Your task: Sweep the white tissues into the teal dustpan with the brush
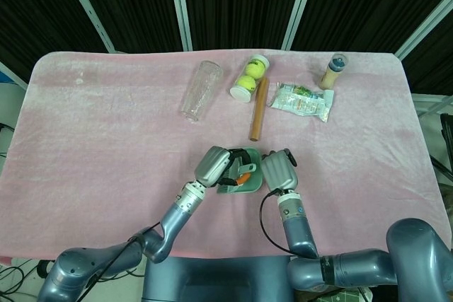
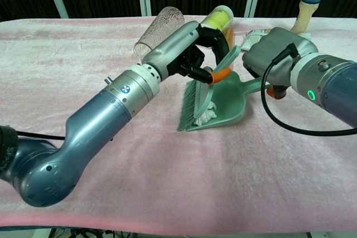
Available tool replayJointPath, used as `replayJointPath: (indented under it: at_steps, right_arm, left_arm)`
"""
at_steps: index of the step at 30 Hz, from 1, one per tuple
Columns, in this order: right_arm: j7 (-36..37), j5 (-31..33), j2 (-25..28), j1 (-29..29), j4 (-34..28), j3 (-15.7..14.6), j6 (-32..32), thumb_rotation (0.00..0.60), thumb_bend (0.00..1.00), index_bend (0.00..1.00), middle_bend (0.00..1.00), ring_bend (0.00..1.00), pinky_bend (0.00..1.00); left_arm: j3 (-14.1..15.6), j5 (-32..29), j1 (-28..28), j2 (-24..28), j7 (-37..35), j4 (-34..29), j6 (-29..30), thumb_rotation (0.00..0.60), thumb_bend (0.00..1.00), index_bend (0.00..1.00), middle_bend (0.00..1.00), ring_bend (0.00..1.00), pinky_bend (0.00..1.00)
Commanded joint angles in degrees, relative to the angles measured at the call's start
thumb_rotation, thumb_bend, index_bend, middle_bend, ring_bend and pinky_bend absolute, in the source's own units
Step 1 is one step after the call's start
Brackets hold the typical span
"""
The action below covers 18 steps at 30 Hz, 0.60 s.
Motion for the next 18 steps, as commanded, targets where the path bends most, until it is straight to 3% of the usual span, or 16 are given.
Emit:
replayJointPath:
  at_steps: [1, 10, 18]
  right_arm:
    - [0.06, 0.05, -0.01, 0.02, -0.01, -0.04, -0.01, 0.6, 0.58, 0.82, 0.74, 0.77, 0.66]
    - [0.54, 0.46, -0.47, -0.12, -0.1, -0.38, 0.21, 0.6, 0.58, 0.82, 0.74, 0.77, 0.67]
    - [0.95, 0.19, -0.02, -0.04, -0.36, 0.03, 0.79, 0.6, 0.58, 0.82, 0.74, 0.77, 0.66]
  left_arm:
    - [-0.86, 0.38, -0.92, -1.01, -0.85, 1.15, 0.95, 0.6, 0.5, 0.74, 0.81, 0.86, 0.95]
    - [-1.87, 0.77, -2.13, -2.71, -2.79, 2.55, 2.4, 0.6, 0.5, 0.74, 0.81, 0.86, 0.95]
    - [-0.59, 2.12, -0.55, 0.33, -3.19, -0.43, 4.53, 0.6, 0.5, 0.74, 0.81, 0.86, 0.95]
